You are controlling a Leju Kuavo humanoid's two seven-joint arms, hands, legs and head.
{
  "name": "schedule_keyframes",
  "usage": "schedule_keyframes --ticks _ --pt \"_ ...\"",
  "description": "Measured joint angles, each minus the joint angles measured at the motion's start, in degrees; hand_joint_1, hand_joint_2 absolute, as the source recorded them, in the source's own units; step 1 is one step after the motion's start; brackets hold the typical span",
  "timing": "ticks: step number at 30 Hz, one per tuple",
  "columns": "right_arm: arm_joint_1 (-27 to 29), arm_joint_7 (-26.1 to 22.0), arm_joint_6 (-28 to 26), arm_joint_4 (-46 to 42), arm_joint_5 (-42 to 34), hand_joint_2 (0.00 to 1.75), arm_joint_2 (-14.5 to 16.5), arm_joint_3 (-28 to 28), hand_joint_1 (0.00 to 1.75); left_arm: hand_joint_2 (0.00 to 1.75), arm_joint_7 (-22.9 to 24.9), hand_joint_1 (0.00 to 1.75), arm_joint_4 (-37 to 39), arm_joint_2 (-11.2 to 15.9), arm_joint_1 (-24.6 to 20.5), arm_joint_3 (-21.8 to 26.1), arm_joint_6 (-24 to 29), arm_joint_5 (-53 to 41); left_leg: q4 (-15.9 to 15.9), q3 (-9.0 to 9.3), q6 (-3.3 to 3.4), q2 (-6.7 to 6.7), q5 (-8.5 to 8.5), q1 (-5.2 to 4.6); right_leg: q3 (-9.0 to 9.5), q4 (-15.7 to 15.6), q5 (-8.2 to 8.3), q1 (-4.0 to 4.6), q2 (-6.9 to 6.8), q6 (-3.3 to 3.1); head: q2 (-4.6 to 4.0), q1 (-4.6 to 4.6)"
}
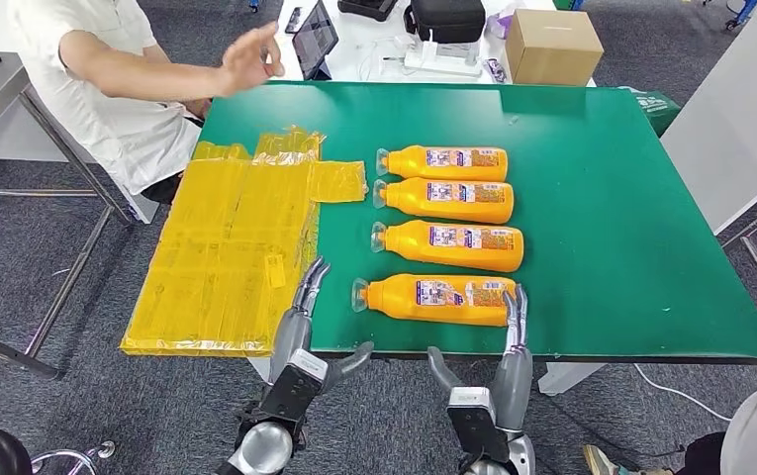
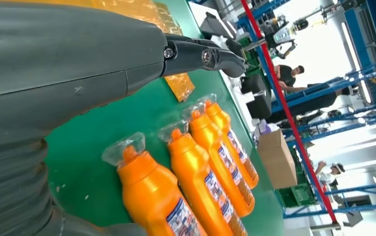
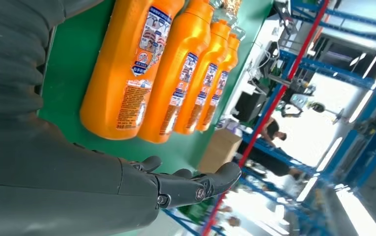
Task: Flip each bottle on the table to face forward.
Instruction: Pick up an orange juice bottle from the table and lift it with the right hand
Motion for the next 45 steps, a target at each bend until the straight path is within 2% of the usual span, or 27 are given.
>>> schedule_keyframes --ticks 4,9,12,26,33,35,38,42,45 --pt "0.6 0.01 0.0 -1.08 9.76 1.75 0.22 -1.48 0.0 1.75 -0.13 0.0 -0.06 0.02 0.47 0.02 -1.35 0.66 0.0 0.01 0.0 0.0 0.01 0.0 0.01 0.0 0.01 0.0 0.0 0.0 0.0 0.01" --pt "0.88 0.01 -0.05 -2.52 29.79 1.75 0.48 -5.7 0.0 1.75 -0.27 0.0 0.47 0.01 0.4 0.13 -1.85 2.29 0.0 0.01 0.01 -0.01 0.01 0.0 0.02 0.0 0.01 0.0 0.0 0.0 0.0 0.0" --pt "0.7 0.01 -0.07 -2.1 34.81 1.75 0.44 -8.06 0.0 1.75 -0.51 0.0 1.44 -0.01 -0.11 0.49 -2.06 2.96 0.0 0.0 0.01 -0.01 0.01 0.0 0.02 0.0 0.01 0.0 0.0 0.0 0.0 0.0" --pt "0.29 0.02 -0.07 -1.26 35.95 1.75 0.43 -11.2 0.0 1.75 -0.68 0.0 3.06 -0.05 -0.61 1.13 -2.31 3.05 0.0 0.0 0.0 -0.01 0.0 0.0 0.01 0.0 0.01 0.0 0.0 0.0 0.0 0.0" --pt "-0.79 0.77 -0.07 -1.05 40.07 1.75 0.08 -12.25 0.0 1.75 -0.68 0.0 3.18 -0.18 -0.59 1.28 -2.74 2.91 0.0 0.0 0.01 -0.01 0.01 0.0 0.02 0.0 0.01 0.0 0.0 0.0 0.0 0.0" --pt "-1.21 2.94 -0.07 -0.83 40.25 1.75 -0.37 -12.27 0.0 1.75 -0.66 0.0 3.23 -0.2 -0.56 1.41 -2.77 2.74 0.0 0.0 0.01 -0.01 0.01 0.0 0.03 0.0 0.01 0.0 0.0 0.0 0.0 -0.01" --pt "-2.22 9.55 -0.07 0.28 38.77 1.75 -2.19 -10.83 0.0 1.75 -0.66 0.0 3.3 -0.22 -0.44 1.52 -3.15 2.27 0.0 0.0 0.01 -0.01 0.01 -0.01 0.03 0.0 0.01 0.0 0.0 0.0 0.0 -0.01" --pt "-4.94 19.67 -0.07 4.24 35.47 1.75 -6.53 -6.56 0.0 1.75 -0.5 0.0 3.3 -0.26 -0.36 1.56 -4.03 1.82 0.0 0.0 0.01 -0.01 0.01 -0.02 0.03 0.0 0.02 -0.01 0.0 0.01 0.0 -0.01" --pt "-6.84 22.83 0.05 6.8 34.49 1.75 -9.49 -3.75 0.0 1.75 -0.24 0.0 3.32 -0.42 -0.33 1.53 -4.39 1.67 0.0 0.0 0.01 -0.01 0.01 -0.03 0.03 0.0 0.03 -0.02 0.0 0.01 0.0 -0.01"
